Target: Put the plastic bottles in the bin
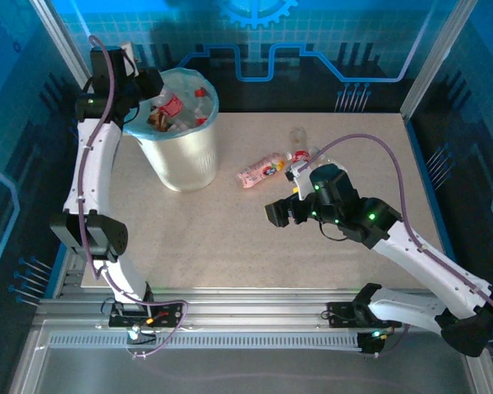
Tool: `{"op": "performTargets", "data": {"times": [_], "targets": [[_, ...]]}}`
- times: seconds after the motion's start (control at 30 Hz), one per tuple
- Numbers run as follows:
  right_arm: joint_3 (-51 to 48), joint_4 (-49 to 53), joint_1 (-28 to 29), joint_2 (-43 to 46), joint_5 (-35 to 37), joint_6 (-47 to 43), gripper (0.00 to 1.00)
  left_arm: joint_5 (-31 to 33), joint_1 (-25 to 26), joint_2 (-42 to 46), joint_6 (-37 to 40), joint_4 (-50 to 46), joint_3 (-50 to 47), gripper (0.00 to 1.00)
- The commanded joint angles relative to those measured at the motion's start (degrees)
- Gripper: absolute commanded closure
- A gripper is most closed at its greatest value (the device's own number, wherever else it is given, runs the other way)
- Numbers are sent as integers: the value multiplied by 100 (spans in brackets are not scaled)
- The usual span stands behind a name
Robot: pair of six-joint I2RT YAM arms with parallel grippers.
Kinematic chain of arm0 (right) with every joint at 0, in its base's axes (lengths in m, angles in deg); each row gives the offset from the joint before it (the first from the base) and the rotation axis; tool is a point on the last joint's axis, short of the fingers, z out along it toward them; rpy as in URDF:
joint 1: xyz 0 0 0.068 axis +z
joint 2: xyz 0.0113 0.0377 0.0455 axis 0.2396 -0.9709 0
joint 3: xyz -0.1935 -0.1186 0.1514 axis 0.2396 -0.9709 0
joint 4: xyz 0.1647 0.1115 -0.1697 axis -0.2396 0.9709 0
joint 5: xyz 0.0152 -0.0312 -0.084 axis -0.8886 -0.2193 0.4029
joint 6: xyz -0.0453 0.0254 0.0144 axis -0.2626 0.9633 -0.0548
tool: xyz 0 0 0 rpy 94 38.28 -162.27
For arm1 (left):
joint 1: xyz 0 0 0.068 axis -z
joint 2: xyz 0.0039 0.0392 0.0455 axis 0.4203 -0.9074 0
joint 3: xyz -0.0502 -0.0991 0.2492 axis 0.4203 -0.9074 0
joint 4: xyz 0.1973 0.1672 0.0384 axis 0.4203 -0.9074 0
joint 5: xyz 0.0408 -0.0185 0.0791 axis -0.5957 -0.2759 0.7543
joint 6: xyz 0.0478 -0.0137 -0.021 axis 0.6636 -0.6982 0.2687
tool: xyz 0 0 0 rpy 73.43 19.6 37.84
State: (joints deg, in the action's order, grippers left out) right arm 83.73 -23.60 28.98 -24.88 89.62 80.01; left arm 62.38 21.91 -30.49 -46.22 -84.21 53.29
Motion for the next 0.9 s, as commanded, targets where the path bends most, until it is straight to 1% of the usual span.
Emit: {"op": "performTargets", "data": {"times": [0.0,0.07,0.13,0.17,0.27,0.43,0.6,0.73,0.8,0.87], "targets": [[39,70,102,-63,84,84,5,108,-120,218,365,-578,338,100],[58,69,115,-109,58,96,5,-160,-103,195,483,-748,552,100],[93,79,118,-170,24,93,5,-316,-23,101,717,-1134,905,100],[111,100,125,-197,11,93,5,-260,38,92,867,-1290,1021,100],[170,147,138,-276,-4,86,6,93,200,237,1252,-1340,895,100],[235,211,181,-374,-1,35,6,515,219,445,1457,-1272,580,100],[244,198,203,-454,28,47,6,1195,228,671,1698,-1342,370,100],[262,158,226,-541,20,47,6,1364,226,638,1768,-1682,493,100],[293,173,263,-612,33,41,7,1358,235,545,1736,-1876,556,100],[314,196,293,-663,53,41,7,1262,245,548,1643,-1831,398,100]]}}
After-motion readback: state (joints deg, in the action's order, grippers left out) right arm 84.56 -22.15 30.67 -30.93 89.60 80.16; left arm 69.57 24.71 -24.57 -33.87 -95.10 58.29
